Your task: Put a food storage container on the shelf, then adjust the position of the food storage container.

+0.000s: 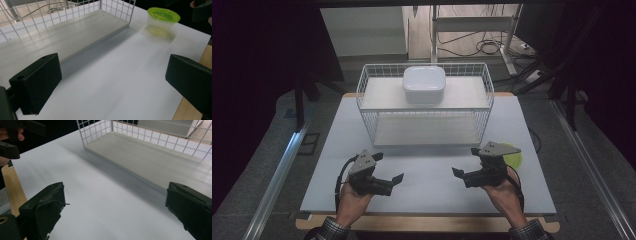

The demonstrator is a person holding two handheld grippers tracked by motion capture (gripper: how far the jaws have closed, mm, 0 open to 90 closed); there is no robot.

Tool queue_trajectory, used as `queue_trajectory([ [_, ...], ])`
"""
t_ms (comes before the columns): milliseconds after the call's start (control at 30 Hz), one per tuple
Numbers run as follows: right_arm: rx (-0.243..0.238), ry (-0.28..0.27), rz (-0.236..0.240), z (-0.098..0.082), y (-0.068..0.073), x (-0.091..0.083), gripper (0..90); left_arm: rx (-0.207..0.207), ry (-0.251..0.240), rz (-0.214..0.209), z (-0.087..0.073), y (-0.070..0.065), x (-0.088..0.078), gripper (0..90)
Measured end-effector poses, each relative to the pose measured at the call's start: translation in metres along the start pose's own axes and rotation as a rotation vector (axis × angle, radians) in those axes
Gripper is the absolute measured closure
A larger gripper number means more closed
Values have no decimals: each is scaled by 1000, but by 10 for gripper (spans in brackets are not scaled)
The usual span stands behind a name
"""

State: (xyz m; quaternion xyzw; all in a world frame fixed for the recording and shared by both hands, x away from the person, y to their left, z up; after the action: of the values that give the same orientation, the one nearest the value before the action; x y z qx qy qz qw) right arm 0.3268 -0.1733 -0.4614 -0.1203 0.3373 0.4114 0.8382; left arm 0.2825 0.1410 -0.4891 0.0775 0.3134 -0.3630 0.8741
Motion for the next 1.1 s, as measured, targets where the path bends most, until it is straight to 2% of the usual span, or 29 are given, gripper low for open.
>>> queue_trajectory([
  [133,-5,-1,13,-11,2,1,29,0,6,-16,-18,-2,3,3],
  [300,-17,26,-1,-26,6,5,31,63,39,22,-32,-10,5,1],
  [467,-14,75,18,-42,8,13,31,71,94,27,-46,-16,16,2],
  [533,-15,95,22,-47,9,17,31,85,123,38,-48,-18,20,1],
  [633,-9,110,18,-49,7,19,32,101,118,54,-47,-19,20,1],
  [767,4,117,-26,-49,0,18,29,94,105,64,-47,-16,19,1],
  [900,39,121,-46,-49,-9,15,22,83,109,65,-49,-13,19,2],
  [933,43,123,-47,-49,-10,14,31,83,110,70,-49,-13,19,2],
  [1000,47,132,-78,-49,-15,11,96,85,112,72,-49,-13,19,3],
  [1100,79,133,-108,-49,-23,3,242,90,118,78,-49,-13,20,3],
])
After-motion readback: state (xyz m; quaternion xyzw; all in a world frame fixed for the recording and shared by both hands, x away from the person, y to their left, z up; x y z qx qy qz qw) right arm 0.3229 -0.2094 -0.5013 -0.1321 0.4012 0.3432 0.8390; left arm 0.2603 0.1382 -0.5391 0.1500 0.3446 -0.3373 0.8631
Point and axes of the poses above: each handheld gripper's, and its own axes: x roughly forward along the jaws, z roughly out of its top, y roughly to its left, the point moved 4 cm from there along x, roughly forward along the jaws, and after that the axes turned 12 degrees about y, right-handed, at the moved point
